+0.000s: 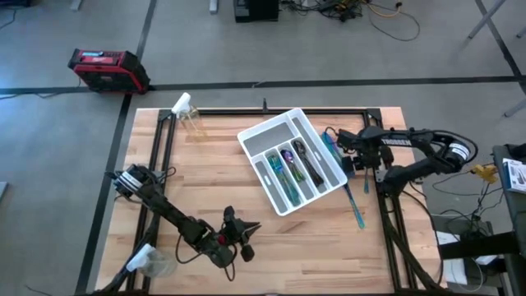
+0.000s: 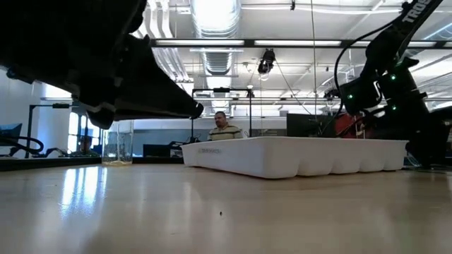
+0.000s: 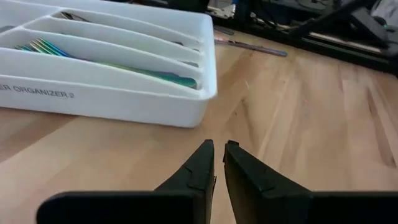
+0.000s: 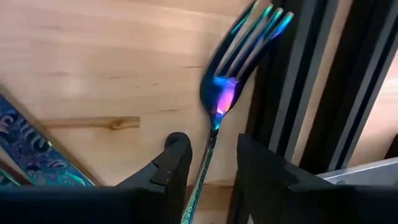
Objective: Sort silverware
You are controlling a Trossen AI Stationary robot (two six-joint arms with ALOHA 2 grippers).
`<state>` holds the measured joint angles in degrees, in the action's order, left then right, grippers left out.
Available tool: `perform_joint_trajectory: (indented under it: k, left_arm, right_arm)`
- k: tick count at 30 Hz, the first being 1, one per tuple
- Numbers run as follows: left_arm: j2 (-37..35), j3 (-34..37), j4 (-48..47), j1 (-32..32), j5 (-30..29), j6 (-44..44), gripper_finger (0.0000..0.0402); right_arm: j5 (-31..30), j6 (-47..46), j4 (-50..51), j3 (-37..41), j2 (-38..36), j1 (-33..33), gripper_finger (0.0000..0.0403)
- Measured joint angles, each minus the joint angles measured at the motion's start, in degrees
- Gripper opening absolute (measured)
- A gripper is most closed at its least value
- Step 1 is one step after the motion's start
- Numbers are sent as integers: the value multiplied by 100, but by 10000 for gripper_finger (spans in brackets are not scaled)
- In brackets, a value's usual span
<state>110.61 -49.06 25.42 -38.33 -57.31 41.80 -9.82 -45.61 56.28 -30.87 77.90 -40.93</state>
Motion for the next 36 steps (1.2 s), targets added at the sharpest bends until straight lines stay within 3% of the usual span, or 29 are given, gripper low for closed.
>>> perform_joint_trajectory:
  k: [6, 17, 22, 26, 31, 36]
  left_arm:
    - [4, 0, -20, -13, -19, -74, 25]
    - [-49, 0, -20, -89, -27, -80, 25]
    - [-164, 0, -27, -90, -26, -185, 25]
    - [-288, 1, -39, -98, -29, -320, 25]
    - [-434, 0, -200, -163, -28, -365, 25]
    - [-534, 1, -248, -210, -62, -367, 25]
  right_arm:
    - [418, 211, -275, -4, -10, -7, 102]
    - [1131, 586, -926, -45, -339, 298, 7]
    - [1372, 1019, -1315, -85, -417, 432, 7]
    - [1204, 1318, -1483, -41, -418, 490, 2]
    - [415, 1383, -1523, -137, -521, 470, 1]
    - [256, 1494, -1358, -149, -639, 376, 0]
